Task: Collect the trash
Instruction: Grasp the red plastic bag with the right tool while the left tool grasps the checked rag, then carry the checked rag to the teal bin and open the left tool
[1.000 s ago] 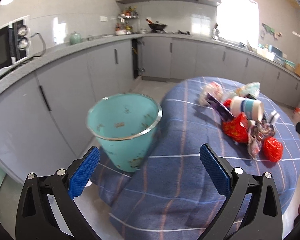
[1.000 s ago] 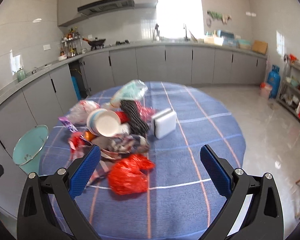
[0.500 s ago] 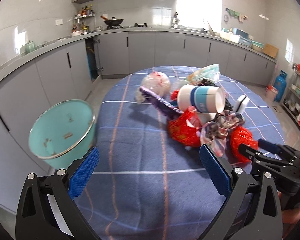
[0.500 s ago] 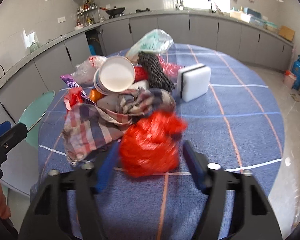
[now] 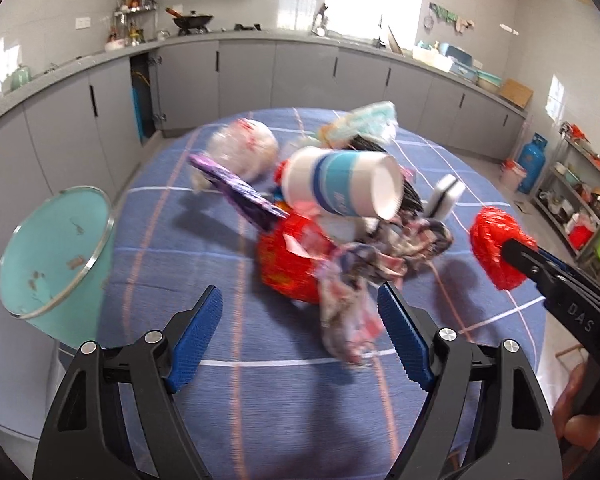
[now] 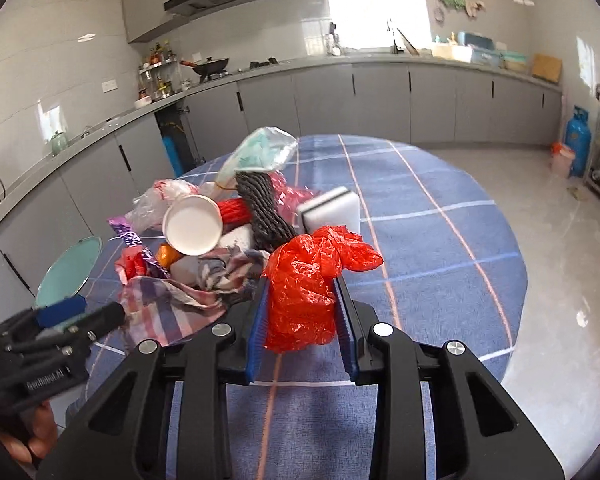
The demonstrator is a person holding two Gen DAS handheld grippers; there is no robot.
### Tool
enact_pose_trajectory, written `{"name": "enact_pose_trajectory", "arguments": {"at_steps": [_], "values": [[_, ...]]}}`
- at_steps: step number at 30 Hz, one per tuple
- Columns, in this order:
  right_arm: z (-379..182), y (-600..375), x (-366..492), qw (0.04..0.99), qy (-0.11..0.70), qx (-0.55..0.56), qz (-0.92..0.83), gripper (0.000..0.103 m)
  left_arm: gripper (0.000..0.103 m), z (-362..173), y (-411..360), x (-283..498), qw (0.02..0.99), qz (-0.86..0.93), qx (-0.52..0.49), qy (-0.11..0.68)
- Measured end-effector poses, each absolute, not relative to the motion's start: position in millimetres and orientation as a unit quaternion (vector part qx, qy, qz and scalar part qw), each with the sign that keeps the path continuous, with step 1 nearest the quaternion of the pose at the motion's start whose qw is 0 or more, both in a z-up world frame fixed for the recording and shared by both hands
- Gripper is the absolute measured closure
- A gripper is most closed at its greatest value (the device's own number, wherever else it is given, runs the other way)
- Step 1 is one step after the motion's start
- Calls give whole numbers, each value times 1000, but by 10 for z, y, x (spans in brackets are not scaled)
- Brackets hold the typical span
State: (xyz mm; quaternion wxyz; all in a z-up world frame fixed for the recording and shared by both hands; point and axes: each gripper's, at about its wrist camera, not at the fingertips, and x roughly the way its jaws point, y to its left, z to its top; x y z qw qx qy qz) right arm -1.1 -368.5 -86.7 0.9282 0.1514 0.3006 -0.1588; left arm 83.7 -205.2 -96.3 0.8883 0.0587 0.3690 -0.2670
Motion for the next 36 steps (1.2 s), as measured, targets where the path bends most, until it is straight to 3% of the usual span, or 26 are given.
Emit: {"name": "enact_pose_trajectory", "arguments": {"at_steps": [5, 9, 11, 12, 28, 36], "values": [[-925, -3742, 0, 923, 306, 162, -166, 71, 24, -1157, -2343, 896, 873, -271, 70, 400], [-918, -3745, -23, 924, 302, 165, -170, 71, 68, -1305, -2417, 900, 855, -285, 69, 427], [-910, -3733, -33, 924, 300, 164, -170, 71, 83, -1290, -2390, 887, 856, -296, 66, 420], [-903, -3722, -33, 925, 298, 163, -171, 71, 85, -1270, -2368, 884, 855, -303, 63, 416], [-613, -3419, -87, 938, 269, 135, -171, 71, 92, -417, -1614, 480, 888, -369, 42, 272], [-602, -3345, -32, 936, 274, 141, -167, 71, 91, -258, -1558, 881, 890, -361, 14, 277]]}}
